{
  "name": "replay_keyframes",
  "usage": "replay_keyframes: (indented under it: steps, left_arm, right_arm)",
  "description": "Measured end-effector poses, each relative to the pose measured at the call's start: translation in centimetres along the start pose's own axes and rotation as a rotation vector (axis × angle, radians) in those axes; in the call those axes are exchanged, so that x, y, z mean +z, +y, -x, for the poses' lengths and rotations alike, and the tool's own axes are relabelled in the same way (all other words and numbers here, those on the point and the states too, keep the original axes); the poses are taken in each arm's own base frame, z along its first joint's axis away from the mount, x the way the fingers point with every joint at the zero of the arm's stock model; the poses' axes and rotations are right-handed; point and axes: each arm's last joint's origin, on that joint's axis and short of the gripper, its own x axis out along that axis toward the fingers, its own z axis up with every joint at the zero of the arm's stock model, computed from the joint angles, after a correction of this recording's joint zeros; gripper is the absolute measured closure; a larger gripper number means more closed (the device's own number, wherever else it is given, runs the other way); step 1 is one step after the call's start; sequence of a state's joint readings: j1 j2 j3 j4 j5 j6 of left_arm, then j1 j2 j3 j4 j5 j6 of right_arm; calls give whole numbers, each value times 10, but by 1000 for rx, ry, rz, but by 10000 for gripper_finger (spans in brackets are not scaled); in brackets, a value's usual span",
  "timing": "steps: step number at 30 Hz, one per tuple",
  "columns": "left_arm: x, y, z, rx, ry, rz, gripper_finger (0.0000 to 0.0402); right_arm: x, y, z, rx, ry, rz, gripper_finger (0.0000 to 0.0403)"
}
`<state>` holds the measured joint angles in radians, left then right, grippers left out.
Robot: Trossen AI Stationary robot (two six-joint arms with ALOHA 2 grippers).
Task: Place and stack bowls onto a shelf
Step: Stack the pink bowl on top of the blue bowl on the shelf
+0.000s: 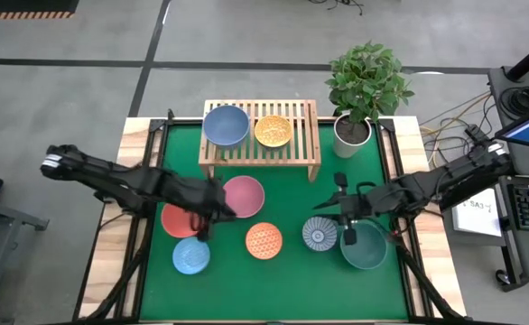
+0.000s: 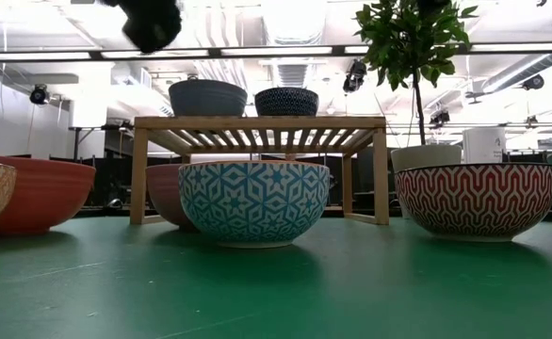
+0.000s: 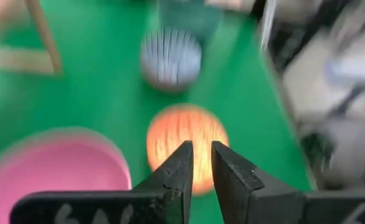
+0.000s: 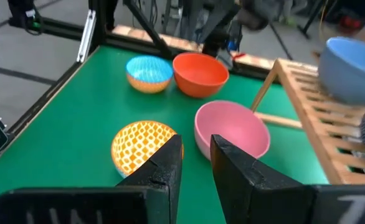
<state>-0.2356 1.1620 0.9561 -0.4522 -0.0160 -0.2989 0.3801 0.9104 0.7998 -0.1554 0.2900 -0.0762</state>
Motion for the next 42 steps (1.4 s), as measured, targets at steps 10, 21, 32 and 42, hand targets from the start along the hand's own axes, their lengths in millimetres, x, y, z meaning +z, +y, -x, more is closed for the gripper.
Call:
replay_keyframes:
  steps: [10, 21, 32, 42]
  left_arm:
    - [-7, -12, -47, 116, 448, -12, 350]
    - [-8, -2, -87, 342, 573, -205, 227]
    - [-25, 15, -123, 364, 687, -295, 220]
    - [-29, 17, -129, 372, 708, -297, 320]
  right_arm:
    - [-3, -4, 14, -4, -46, 77, 331]
    - [-3, -3, 12, 0, -39, 114, 328]
    - [-6, -3, 12, 3, -17, 95, 328]
    - [-7, -3, 12, 5, -1, 70, 331]
